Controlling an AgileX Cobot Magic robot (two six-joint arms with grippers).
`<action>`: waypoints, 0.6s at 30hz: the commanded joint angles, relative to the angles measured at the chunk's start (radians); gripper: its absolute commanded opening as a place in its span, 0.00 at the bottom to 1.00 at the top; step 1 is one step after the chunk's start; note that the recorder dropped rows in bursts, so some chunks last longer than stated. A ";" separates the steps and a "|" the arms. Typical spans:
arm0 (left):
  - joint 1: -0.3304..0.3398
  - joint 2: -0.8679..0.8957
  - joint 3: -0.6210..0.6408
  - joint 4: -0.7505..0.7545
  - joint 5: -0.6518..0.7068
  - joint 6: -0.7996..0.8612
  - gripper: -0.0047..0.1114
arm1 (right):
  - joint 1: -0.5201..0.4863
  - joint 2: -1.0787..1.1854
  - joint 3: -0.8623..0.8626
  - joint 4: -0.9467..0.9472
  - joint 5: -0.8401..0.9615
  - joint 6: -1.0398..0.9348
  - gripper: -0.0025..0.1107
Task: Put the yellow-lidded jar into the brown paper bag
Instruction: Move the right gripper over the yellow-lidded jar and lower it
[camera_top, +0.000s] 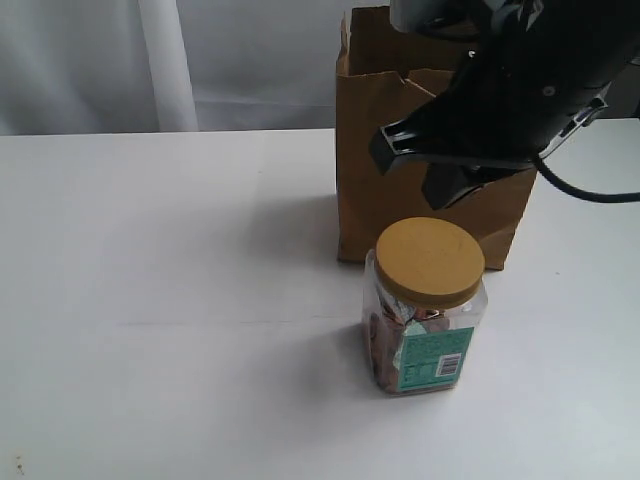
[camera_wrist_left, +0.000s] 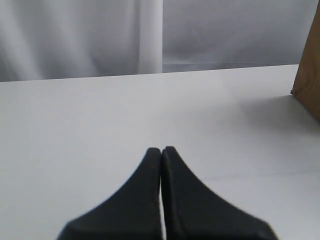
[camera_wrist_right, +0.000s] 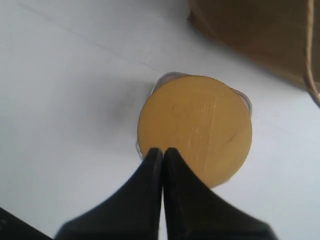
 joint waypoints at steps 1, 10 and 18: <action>-0.005 0.003 -0.002 -0.004 -0.009 -0.004 0.05 | 0.003 -0.002 -0.007 -0.014 0.012 0.004 0.02; -0.005 0.003 -0.002 -0.004 -0.009 -0.004 0.05 | 0.003 -0.002 -0.007 -0.042 0.021 -0.018 0.77; -0.005 0.003 -0.002 -0.004 -0.009 -0.004 0.05 | 0.003 -0.002 -0.007 -0.038 0.018 0.023 0.95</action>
